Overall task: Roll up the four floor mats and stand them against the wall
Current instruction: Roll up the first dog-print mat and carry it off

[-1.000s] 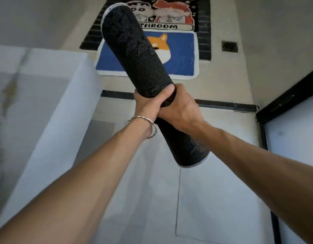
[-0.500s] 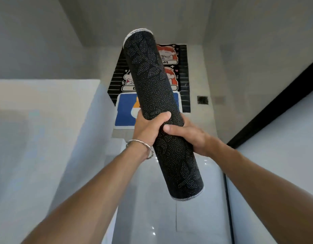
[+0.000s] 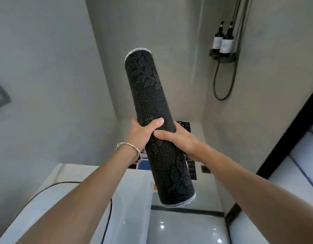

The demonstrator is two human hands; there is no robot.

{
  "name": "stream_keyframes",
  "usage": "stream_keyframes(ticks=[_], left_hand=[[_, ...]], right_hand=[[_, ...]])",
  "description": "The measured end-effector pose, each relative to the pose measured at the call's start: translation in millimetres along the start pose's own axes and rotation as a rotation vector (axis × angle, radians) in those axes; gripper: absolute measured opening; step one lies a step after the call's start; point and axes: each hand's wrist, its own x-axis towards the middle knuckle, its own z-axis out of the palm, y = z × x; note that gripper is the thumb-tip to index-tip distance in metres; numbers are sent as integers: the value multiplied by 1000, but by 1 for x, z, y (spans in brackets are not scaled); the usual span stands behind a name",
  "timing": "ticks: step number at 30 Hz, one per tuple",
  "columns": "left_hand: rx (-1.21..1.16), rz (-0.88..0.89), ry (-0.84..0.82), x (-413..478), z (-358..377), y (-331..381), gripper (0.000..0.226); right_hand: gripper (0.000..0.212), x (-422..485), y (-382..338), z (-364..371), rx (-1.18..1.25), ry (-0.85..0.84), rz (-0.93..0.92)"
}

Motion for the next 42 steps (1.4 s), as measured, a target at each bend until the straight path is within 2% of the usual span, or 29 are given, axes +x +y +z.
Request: stream_keyframes(ticks=[2, 5, 7, 9, 12, 15, 19, 23, 26, 29, 31, 34, 35, 37, 38, 39, 41, 42], left_hand=[[16, 45, -37, -6, -13, 49, 83], [-12, 133, -49, -14, -23, 97, 60], [-25, 169, -19, -13, -25, 113, 67], [-43, 188, 15, -5, -26, 126, 61], [-129, 190, 61, 15, -23, 148, 64], [-171, 230, 91, 35, -13, 156, 77], [-184, 275, 105, 64, 14, 166, 85], [-282, 280, 96, 92, 33, 174, 76], [-258, 328, 144, 108, 31, 173, 62], [-196, 303, 162, 129, 23, 170, 61], [-230, 248, 64, 144, 17, 171, 71], [-464, 58, -125, 175, 1, 179, 88], [-539, -11, -163, 187, -8, 181, 84], [-600, -192, -146, 220, -26, 182, 60], [-567, -304, -166, 237, -32, 187, 60], [-467, -384, -253, 251, -35, 194, 72], [-151, -407, -481, 271, -36, 205, 98], [1, -376, -578, 280, -34, 210, 99]], right_hand=[[36, -2, -49, 12, -38, -10, -70], [32, -5, -98, 24, -62, -34, -167], [37, -3, -112, 25, -96, -40, -200], [39, 0, -121, 16, -167, -40, -213], [48, 10, -126, -18, -310, -31, -197], [73, 24, -117, -52, -430, -69, -147], [86, 53, -110, -85, -343, -129, -151], [91, 83, -110, -103, -257, -233, -181], [85, 105, -109, -111, -294, -281, -174], [96, 138, -104, -117, -369, -302, -154], [96, 159, -102, -122, -420, -314, -137], [89, 190, -100, -141, -570, -305, -121], [88, 202, -97, -149, -618, -285, -136], [86, 224, -93, -162, -705, -206, -222], [83, 235, -97, -168, -747, -159, -271], [80, 248, -103, -176, -779, -124, -313], [74, 272, -119, -193, -867, -98, -409], [71, 283, -129, -202, -970, -58, -483]])
